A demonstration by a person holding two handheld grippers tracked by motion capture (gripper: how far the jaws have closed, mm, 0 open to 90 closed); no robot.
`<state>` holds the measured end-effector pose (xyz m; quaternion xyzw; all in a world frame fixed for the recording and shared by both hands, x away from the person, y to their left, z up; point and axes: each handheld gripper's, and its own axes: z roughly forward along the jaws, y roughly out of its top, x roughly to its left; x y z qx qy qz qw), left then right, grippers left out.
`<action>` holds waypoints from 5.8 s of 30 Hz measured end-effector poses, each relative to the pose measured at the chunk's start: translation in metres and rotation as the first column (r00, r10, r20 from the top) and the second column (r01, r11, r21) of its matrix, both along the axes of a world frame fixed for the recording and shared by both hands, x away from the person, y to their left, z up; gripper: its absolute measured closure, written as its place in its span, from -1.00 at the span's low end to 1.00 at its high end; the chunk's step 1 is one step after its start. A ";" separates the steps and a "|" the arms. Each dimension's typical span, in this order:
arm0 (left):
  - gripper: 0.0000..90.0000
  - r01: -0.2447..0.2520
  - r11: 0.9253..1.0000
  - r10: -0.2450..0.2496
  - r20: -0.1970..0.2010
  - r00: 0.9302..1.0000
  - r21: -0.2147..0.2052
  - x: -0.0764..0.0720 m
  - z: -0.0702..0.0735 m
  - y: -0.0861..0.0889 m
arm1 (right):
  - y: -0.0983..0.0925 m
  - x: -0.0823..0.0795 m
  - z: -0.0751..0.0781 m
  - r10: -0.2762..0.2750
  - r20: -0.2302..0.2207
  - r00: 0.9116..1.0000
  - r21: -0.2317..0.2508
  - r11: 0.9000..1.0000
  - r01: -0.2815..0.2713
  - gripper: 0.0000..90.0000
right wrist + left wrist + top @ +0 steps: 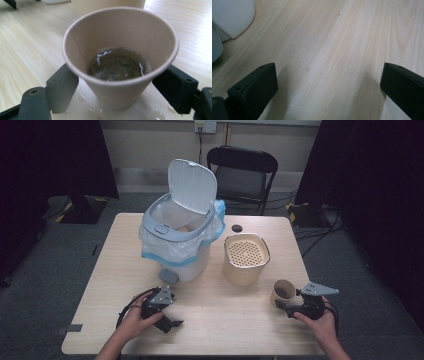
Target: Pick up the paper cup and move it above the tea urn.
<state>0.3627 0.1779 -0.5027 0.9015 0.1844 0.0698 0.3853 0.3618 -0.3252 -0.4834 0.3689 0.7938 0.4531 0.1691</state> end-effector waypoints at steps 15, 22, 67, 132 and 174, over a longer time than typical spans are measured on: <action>-0.99 -0.001 1.000 0.001 0.001 1.000 0.001 0.000 0.000 0.000 | 0.006 0.005 -0.008 -0.004 0.058 0.998 0.028 1.000 0.003 -0.47; -0.99 -0.001 1.000 0.001 0.001 1.000 0.001 0.000 0.000 0.000 | 0.006 0.004 -0.010 -0.010 0.093 0.996 0.068 0.998 0.003 -0.49; -1.00 0.003 1.000 -0.003 0.001 1.000 0.005 0.000 0.000 0.000 | 0.011 0.074 0.011 0.065 0.082 0.995 -0.035 0.997 -0.062 -0.38; -1.00 0.011 1.000 -0.011 0.001 1.000 -0.002 -0.001 0.000 -0.001 | 0.022 0.188 0.098 0.107 0.246 0.963 -0.136 0.988 -0.075 -0.36; -1.00 0.009 1.000 -0.009 -0.001 1.000 -0.006 -0.001 0.000 -0.001 | 0.113 0.144 0.120 0.699 0.407 0.588 -0.913 0.291 0.287 -0.32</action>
